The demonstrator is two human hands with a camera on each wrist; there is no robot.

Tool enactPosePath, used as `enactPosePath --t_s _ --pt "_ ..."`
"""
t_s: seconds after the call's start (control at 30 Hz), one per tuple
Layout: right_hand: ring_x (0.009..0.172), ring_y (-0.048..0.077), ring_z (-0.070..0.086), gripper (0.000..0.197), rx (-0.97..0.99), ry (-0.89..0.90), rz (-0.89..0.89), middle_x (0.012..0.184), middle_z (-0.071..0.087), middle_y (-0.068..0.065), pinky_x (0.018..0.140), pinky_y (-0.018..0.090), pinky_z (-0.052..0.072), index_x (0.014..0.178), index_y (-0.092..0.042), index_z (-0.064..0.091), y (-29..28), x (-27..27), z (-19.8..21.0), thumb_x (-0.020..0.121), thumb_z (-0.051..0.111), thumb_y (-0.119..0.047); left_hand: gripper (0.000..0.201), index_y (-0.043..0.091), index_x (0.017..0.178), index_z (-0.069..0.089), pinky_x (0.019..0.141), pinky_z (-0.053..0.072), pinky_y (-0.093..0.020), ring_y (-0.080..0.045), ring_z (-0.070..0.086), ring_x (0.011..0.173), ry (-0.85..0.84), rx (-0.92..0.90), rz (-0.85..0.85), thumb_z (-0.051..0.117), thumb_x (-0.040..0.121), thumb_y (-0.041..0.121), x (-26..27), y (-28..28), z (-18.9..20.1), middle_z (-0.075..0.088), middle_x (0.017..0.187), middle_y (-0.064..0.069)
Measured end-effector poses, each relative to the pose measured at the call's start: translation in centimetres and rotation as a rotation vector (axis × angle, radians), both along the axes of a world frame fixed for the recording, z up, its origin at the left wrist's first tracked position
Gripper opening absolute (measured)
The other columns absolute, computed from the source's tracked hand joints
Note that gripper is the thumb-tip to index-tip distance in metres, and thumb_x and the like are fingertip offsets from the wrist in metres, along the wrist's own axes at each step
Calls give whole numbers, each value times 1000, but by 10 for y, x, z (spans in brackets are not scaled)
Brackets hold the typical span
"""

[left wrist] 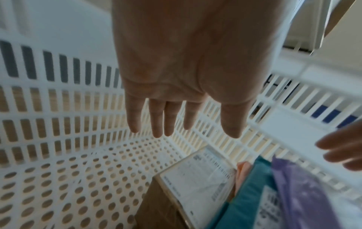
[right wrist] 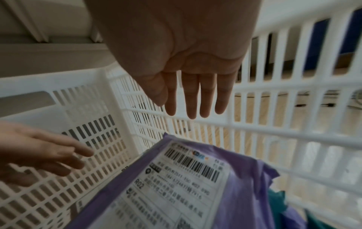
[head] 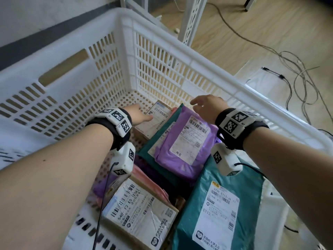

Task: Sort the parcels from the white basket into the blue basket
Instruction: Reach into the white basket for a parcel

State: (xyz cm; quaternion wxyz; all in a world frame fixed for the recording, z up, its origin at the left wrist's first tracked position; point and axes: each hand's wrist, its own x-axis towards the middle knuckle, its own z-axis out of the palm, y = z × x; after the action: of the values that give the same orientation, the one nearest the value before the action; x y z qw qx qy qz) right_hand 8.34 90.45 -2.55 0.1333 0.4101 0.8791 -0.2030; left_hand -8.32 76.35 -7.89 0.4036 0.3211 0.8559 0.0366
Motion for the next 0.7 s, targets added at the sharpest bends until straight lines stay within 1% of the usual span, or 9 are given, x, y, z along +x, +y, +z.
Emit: enactPosePath --t_s 0.17,0.2,0.27,0.3,0.33,0.43,0.57,0.63,0.7 --pt "114 17 57 33 31 26 53 135 55 -1 89 23 42 126 -22 58 -25 22 37 98 41 -16 64 8 143 35 95 38 -30 -26 48 126 62 99 19 47 93 48 12 -39 61 43 144 -10" --pt "115 18 57 33 35 40 64 134 56 -1 92 24 42 125 -22 59 -33 25 44 98 42 -17 56 10 134 46 86 40 -28 -23 55 114 67 112 32 47 93 48 14 -49 72 53 131 -9" --pt "111 19 57 32 41 67 68 131 58 -1 88 23 43 123 -23 61 -48 28 56 97 44 -17 33 20 96 58 69 39 -25 -13 55 82 95 133 43 49 91 51 18 -67 93 56 94 1" --pt "109 19 58 32 52 68 77 130 58 0 85 23 43 122 -23 61 -56 28 61 97 43 -17 33 20 91 57 70 40 -26 -13 54 80 110 146 45 49 90 52 21 -77 103 56 91 2" --pt "108 21 58 32 65 38 93 129 58 2 84 23 44 122 -21 61 -63 28 67 97 43 -16 38 18 100 59 78 43 -28 -17 56 90 125 151 48 49 90 52 23 -87 112 59 102 0" --pt "114 30 56 33 170 15 111 125 60 12 96 38 45 123 -11 61 -82 31 83 97 43 -17 43 15 116 55 88 39 -28 -22 53 109 197 205 100 51 91 49 32 -120 133 56 130 -7" --pt "116 32 55 34 211 -14 16 125 59 15 99 40 45 123 -7 61 -100 60 98 96 42 -16 29 18 105 57 74 40 -26 -18 53 97 248 259 179 54 91 43 45 -174 144 51 103 1" --pt "114 26 57 34 224 -87 43 126 59 9 95 35 49 122 -8 61 -118 80 101 98 39 -14 21 22 80 54 63 36 -23 -10 46 72 242 279 219 56 91 39 58 -201 144 44 81 8" --pt "103 21 61 30 186 -51 49 118 64 4 86 29 52 113 -14 66 -145 95 106 96 43 -17 23 22 72 51 62 36 -23 -11 42 66 256 336 281 59 91 32 71 -224 152 42 72 8"
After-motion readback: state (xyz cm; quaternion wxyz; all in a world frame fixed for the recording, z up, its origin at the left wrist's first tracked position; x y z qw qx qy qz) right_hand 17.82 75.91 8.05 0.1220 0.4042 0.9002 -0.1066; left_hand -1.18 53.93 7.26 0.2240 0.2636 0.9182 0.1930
